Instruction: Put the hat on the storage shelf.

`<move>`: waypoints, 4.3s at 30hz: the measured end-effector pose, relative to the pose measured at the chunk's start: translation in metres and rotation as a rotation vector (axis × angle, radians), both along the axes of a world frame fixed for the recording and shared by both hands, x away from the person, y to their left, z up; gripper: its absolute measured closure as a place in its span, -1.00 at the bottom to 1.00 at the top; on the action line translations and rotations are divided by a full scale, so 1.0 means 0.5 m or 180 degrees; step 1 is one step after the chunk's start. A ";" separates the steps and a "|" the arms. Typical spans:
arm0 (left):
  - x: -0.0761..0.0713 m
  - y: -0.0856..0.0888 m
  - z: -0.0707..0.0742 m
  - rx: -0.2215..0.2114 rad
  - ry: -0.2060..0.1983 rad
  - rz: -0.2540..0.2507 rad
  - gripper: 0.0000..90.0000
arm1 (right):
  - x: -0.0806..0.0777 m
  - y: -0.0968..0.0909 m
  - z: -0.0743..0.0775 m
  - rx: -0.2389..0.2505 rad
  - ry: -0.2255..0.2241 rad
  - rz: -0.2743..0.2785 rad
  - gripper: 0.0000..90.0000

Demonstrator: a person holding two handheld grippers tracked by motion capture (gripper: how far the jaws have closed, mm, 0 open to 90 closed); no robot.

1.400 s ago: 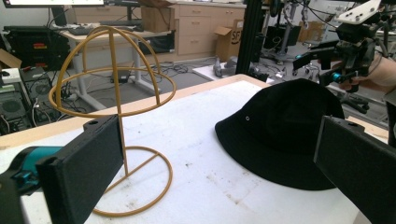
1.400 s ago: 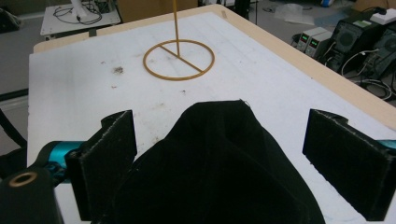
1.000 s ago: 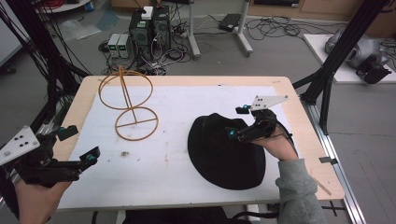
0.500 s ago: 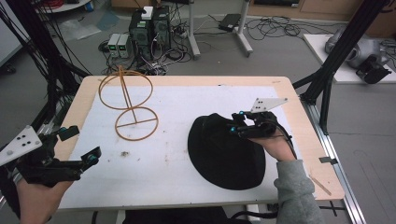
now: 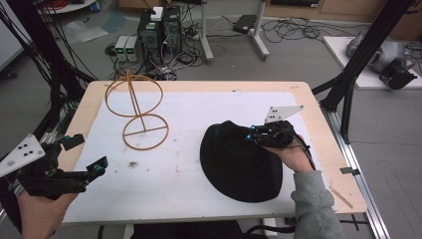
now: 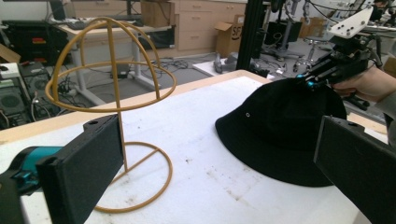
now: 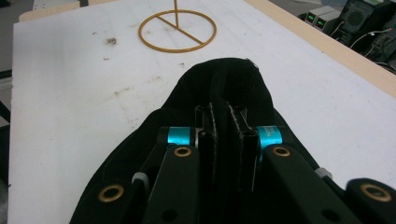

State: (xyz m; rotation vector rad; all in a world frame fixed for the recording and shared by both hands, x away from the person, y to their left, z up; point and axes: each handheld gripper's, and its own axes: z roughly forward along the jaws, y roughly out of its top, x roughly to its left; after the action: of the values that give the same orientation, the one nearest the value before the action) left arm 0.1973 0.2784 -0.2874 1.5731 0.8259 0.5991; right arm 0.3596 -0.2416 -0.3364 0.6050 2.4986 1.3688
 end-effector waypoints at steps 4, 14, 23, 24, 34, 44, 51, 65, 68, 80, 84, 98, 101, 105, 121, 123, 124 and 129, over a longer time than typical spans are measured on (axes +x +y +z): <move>-0.001 0.001 0.001 0.0000 0.0003 0.0004 -0.96 | 0.000 -0.001 0.001 0.0011 0.0014 0.0017 0.87; -0.001 0.009 0.001 -0.0028 0.0010 0.0038 -0.96 | -0.007 -0.019 0.018 0.0187 0.0037 -0.0003 0.88; 0.003 0.006 0.000 -0.0024 0.0018 0.0024 -0.96 | -0.033 -0.017 0.097 0.0159 0.0028 0.0169 0.88; 0.004 0.005 -0.001 -0.0015 0.0027 0.0020 -0.96 | -0.035 -0.015 0.105 0.0151 0.0026 0.0174 0.88; -0.007 0.023 0.003 -0.0089 -0.0002 0.0069 -0.96 | -0.033 0.010 0.180 0.0141 -0.0051 0.0374 0.88; -0.009 0.017 0.005 -0.0084 0.0040 0.0029 -0.96 | 0.009 0.044 0.230 0.0080 -0.0094 0.0550 0.87; -0.011 0.011 0.001 -0.0041 0.0070 0.0018 -0.96 | 0.015 0.040 0.260 0.0115 -0.0128 0.0631 0.87; -0.017 0.013 -0.006 -0.0018 0.0126 0.0046 -0.96 | 0.025 0.055 0.328 0.0044 -0.0194 0.0841 0.87; -0.018 0.015 -0.006 -0.0036 0.0120 0.0037 -0.96 | 0.031 0.062 0.341 0.0070 -0.0192 0.0907 0.87; -0.024 0.013 -0.007 -0.0053 0.0111 0.0011 -0.96 | 0.057 0.103 0.390 0.0074 -0.0221 0.1064 0.87; -0.028 0.012 -0.008 -0.0041 0.0125 0.0028 -0.96 | 0.064 0.122 0.411 0.0041 -0.0245 0.1120 0.87; -0.046 0.014 -0.004 -0.0001 0.0096 0.0062 -0.96 | 0.121 0.205 0.469 0.0044 -0.0296 0.1393 0.86; -0.045 0.009 -0.007 0.0034 0.0124 0.0056 -0.96 | 0.135 0.215 0.471 0.0137 -0.0281 0.1454 0.86; -0.043 0.007 -0.013 0.0035 0.0160 0.0078 -0.96 | 0.144 0.241 0.471 0.0184 -0.0284 0.1559 0.86; -0.052 0.011 -0.017 0.0039 0.0171 0.0097 -0.96 | 0.163 0.341 0.491 0.0207 -0.0393 0.1674 0.86; -0.055 0.013 -0.018 0.0042 0.0177 0.0099 -0.96 | 0.173 0.356 0.493 0.0221 -0.0409 0.1674 0.86; -0.056 0.014 -0.018 0.0039 0.0180 0.0105 -0.96 | 0.173 0.356 0.493 0.0221 -0.0409 0.1674 0.86; -0.062 0.015 -0.019 0.0053 0.0192 0.0117 -0.96 | 0.192 0.386 0.492 0.0200 -0.0407 0.1672 0.87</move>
State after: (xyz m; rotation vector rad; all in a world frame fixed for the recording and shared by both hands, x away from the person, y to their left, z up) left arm 0.1665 0.2861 -0.2967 1.6007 0.8988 0.5887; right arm 0.4555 -0.0487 -0.0903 -0.1483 2.6188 1.5931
